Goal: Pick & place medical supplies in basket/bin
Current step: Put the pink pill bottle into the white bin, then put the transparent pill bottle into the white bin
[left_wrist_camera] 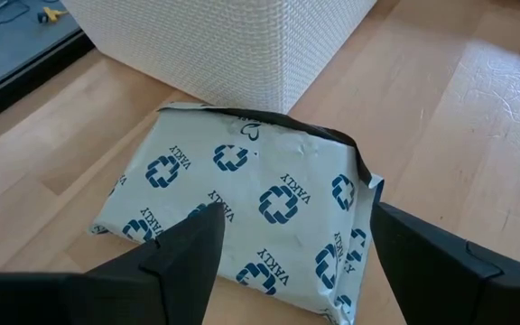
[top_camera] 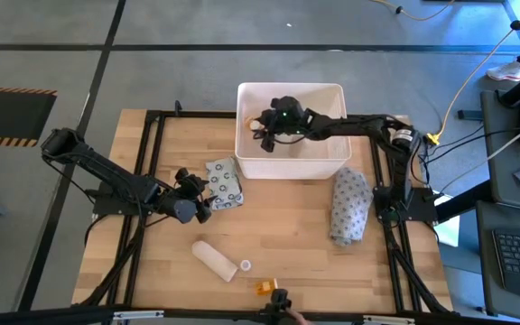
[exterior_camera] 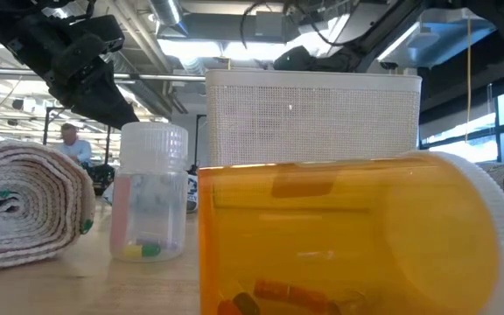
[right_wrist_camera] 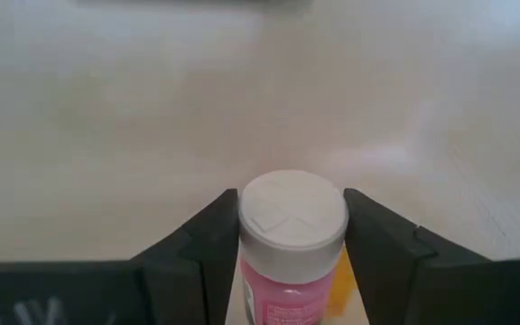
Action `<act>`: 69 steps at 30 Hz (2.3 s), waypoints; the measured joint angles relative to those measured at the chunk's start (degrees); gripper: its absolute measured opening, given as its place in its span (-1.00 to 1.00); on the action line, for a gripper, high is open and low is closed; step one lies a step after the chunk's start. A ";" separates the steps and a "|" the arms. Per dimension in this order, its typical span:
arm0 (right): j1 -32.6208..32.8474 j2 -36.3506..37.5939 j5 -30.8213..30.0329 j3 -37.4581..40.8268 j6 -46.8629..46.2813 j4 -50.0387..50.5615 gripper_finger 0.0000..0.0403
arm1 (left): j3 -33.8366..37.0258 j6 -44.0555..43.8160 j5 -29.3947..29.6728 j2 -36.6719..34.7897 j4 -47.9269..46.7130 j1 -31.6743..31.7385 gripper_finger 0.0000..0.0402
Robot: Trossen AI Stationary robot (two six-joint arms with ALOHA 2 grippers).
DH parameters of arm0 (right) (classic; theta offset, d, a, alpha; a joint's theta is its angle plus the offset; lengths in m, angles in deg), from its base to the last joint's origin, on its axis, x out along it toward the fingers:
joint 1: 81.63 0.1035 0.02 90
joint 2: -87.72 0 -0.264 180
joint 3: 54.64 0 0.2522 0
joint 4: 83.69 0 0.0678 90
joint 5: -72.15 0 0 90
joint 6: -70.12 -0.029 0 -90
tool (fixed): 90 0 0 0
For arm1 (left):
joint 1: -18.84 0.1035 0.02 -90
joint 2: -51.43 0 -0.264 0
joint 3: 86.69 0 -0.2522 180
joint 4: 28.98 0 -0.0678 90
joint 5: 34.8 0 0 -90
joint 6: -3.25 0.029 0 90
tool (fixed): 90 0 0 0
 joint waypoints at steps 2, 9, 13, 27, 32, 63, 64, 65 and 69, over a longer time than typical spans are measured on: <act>-0.24 -0.22 -0.36 0.04 0.16 0.10 -0.15 | 0.00 0.00 0.00 -0.01 0.01 0.00 0.34; -0.29 0.10 3.15 -0.13 -1.93 1.12 -0.15 | 0.02 0.00 0.00 -0.01 0.01 0.02 0.35; 0.63 0.10 3.57 0.13 -1.95 3.94 -0.15 | 0.00 0.00 0.02 -0.01 0.01 0.02 0.34; 2.37 0.10 6.58 12.89 -9.76 -18.94 -0.15 | 0.02 -0.02 0.02 0.00 0.02 0.02 0.35; 2.39 0.10 6.58 14.95 -11.07 -20.16 -0.15 | 0.02 -0.02 0.02 -0.01 0.03 0.02 0.34; 2.35 14.98 0.06 14.08 -10.58 -19.57 0.46 | 0.02 -0.04 -0.09 0.01 0.25 0.02 0.35; 2.44 16.99 0.06 14.08 -10.40 -18.88 0.46 | 0.02 -0.04 -0.09 0.00 0.25 0.02 0.35; 2.85 18.93 0.04 14.08 -9.89 -18.69 0.46 | 0.02 -0.04 -0.09 0.00 0.25 0.02 0.35; 6.53 27.25 0.01 14.08 -4.29 -15.13 0.46 | 0.02 -0.04 -0.14 0.01 0.25 0.02 0.34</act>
